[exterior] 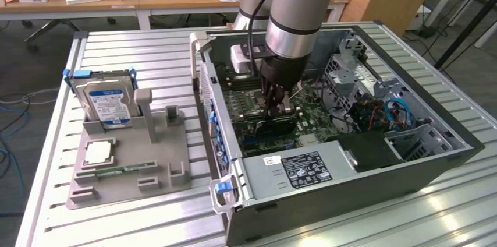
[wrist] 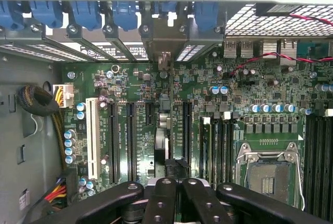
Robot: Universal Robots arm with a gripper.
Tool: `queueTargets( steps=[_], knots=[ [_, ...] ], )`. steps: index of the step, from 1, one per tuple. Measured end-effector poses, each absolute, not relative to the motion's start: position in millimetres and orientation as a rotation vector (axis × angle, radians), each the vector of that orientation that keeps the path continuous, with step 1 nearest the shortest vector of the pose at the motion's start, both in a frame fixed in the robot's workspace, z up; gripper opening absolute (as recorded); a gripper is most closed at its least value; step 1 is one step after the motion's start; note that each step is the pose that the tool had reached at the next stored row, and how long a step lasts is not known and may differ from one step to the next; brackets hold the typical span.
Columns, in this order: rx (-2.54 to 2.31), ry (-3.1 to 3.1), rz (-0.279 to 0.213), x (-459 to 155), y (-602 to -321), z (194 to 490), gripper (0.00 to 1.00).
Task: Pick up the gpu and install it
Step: 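Press down on the gpu until it lock into place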
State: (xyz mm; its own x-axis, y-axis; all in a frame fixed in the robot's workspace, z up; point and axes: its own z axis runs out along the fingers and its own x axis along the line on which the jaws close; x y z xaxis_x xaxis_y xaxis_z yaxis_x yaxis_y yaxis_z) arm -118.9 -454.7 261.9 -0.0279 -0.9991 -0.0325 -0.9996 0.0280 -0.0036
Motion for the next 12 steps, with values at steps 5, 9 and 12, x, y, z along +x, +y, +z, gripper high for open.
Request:
queueTargets(
  steps=[5, 9, 12],
  knots=[
    [-2.172, 2.234, 0.031, -119.0, -454.7, 261.7, 0.1],
    [-2.172, 2.234, 0.031, -119.1, -454.7, 261.2, 0.1],
    [-2.172, 2.234, 0.031, -119.2, -454.7, 261.1, 0.1]
  ],
)
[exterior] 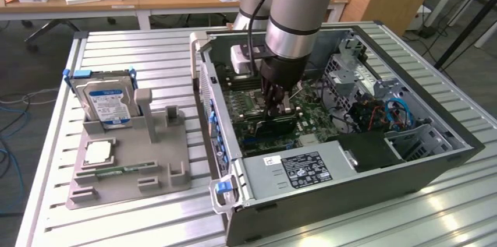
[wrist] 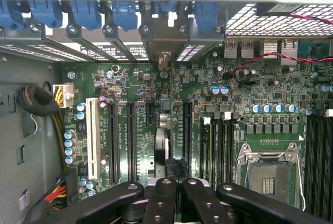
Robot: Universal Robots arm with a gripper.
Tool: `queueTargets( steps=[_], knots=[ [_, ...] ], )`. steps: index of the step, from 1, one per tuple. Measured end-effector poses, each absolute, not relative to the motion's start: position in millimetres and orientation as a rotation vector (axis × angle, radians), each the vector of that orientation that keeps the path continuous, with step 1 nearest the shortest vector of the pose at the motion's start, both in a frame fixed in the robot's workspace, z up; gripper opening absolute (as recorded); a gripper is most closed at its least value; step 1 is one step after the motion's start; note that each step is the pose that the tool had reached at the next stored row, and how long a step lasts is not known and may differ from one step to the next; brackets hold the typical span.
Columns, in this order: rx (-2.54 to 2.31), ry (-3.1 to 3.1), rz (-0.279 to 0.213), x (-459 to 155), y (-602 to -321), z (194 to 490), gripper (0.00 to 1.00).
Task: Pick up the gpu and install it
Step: 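Press down on the gpu until it lock into place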
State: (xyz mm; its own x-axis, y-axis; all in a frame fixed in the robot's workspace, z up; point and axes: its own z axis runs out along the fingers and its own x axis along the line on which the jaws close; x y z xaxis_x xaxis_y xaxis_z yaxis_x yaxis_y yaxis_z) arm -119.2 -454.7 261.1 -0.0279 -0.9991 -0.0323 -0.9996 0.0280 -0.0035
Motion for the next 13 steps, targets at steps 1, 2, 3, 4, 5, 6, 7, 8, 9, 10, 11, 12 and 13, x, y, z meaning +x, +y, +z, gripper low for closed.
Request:
queueTargets(
  steps=[1, 2, 3, 4, 5, 6, 7, 8, 9, 10, 11, 12, 13],
  knots=[
    [-2.172, 2.234, 0.031, -119.2, -454.7, 261.1, 0.1],
    [-2.172, 2.234, 0.031, -119.1, -454.7, 261.0, 0.1],
    [-2.172, 2.234, 0.031, -119.1, -454.6, 261.2, 0.1],
    [-2.171, 2.233, 0.032, -119.1, -454.6, 261.7, 0.1],
    [-2.171, 2.232, 0.032, -119.1, -454.5, 262.5, 0.1],
    [-2.171, 2.233, 0.032, -119.1, -454.5, 264.1, 0.1],
    [-2.172, 2.234, 0.031, -119.2, -454.6, 266.3, 0.1],
    [-2.172, 2.234, 0.031, -119.2, -454.6, 267.9, 0.1],
    [-2.172, 2.234, 0.031, -119.2, -454.6, 269.7, 0.1],
    [-2.172, 2.234, 0.031, -119.2, -454.7, 271.7, 0.1],
    [-2.172, 2.234, 0.031, -119.1, -454.7, 274.2, 0.1],
    [-2.172, 2.234, 0.031, -119.1, -454.7, 276.5, 0.1],
    [-2.172, 2.234, 0.031, -119.2, -454.7, 279.1, 0.1]
  ],
)
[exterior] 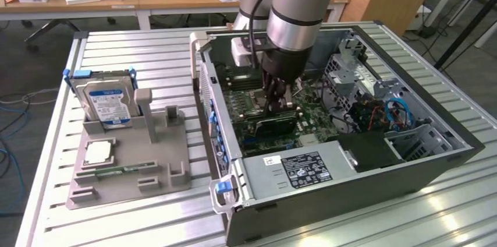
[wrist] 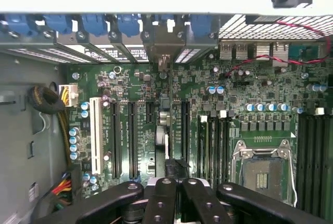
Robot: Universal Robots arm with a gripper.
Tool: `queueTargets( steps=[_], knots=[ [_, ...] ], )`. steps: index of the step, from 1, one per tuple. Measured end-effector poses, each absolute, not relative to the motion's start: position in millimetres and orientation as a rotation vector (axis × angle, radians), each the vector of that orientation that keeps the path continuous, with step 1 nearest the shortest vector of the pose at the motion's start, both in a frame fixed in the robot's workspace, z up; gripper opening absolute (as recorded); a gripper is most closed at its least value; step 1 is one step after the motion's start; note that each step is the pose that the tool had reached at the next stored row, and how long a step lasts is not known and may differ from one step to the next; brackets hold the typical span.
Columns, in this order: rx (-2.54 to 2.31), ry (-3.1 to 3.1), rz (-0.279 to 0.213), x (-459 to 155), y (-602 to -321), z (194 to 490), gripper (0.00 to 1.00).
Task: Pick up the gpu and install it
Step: 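Press down on the gpu until it lock into place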
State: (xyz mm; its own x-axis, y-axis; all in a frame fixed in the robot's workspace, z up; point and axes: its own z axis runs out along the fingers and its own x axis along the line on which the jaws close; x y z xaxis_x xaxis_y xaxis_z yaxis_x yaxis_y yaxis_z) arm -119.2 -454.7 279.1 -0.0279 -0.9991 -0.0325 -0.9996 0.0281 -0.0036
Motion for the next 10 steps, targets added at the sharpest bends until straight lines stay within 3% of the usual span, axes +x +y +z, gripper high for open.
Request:
queueTargets(
  steps=[10],
  knots=[
    [-2.172, 2.234, 0.031, -119.2, -454.7, 311.4, 0.1]
  ],
)
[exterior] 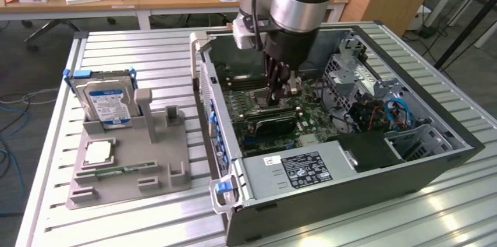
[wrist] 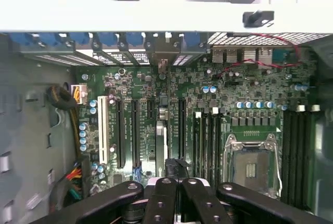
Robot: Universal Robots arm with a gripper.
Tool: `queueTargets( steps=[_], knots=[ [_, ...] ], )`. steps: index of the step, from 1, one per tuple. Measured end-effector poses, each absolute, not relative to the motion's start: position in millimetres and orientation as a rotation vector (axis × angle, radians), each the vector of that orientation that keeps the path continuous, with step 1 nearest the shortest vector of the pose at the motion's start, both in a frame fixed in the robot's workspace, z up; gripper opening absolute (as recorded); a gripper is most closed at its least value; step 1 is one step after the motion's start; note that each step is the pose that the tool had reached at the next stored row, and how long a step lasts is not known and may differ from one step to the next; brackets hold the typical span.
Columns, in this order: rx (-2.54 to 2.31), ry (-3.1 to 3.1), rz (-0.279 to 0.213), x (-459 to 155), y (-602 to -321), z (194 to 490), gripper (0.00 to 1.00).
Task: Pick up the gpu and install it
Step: 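Press down on the gpu until it lock into place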
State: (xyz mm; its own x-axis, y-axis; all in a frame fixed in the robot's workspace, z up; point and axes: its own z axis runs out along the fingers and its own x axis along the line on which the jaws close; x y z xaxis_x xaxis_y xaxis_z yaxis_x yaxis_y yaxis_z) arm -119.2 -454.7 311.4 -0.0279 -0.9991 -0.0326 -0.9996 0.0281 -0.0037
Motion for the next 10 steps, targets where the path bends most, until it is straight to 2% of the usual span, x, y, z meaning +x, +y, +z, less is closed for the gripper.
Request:
queueTargets(
  steps=[10],
  knots=[
    [-2.172, 2.234, 0.031, -119.1, -454.7, 348.4, 0.1]
  ],
)
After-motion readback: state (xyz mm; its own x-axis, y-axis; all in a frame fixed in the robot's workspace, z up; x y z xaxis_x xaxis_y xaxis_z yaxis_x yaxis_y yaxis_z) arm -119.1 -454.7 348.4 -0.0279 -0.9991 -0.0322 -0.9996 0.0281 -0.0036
